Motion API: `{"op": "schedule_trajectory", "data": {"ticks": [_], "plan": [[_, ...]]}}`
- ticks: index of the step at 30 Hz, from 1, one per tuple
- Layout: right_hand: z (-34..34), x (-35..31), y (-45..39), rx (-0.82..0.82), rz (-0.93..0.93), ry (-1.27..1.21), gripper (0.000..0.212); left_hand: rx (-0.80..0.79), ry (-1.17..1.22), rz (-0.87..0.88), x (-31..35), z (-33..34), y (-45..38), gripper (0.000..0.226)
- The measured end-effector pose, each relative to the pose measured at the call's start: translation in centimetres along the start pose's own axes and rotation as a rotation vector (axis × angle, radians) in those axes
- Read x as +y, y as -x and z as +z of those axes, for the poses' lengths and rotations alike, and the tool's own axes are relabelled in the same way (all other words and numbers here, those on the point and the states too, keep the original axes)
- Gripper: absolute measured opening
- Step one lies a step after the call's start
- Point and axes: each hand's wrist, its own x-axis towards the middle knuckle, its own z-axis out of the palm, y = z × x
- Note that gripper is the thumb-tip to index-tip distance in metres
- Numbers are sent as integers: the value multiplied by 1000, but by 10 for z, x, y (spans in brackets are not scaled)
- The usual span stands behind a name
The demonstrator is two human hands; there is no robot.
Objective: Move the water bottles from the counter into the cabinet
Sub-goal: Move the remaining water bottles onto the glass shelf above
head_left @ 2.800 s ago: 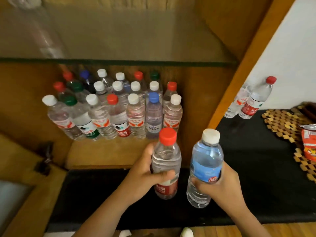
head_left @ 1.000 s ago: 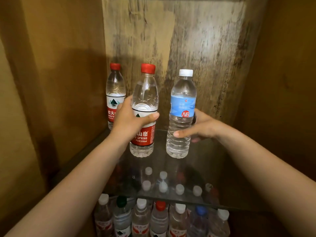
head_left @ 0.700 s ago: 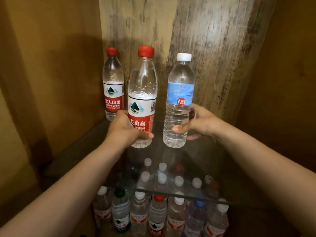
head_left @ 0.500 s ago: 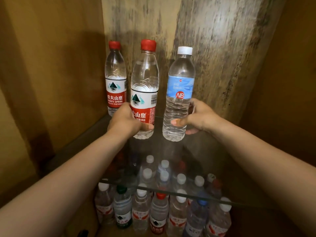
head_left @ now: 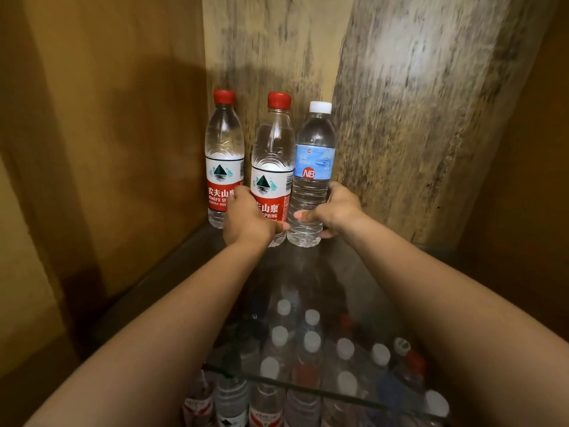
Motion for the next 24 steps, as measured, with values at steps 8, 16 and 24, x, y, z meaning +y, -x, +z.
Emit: {"op": "schedule_trajectory", "data": {"ticks": [8,16,24], "plan": [[14,-4,-18,52,-7,67,67,162,-70,-35,-4,9,-17,83],[16,-1,-22,73,-69,190,69,243,-83,9,-10,12,-18,80],[17,-3,-21,69,-130,279,69,284,-127,25,-11,10,-18,79]]}}
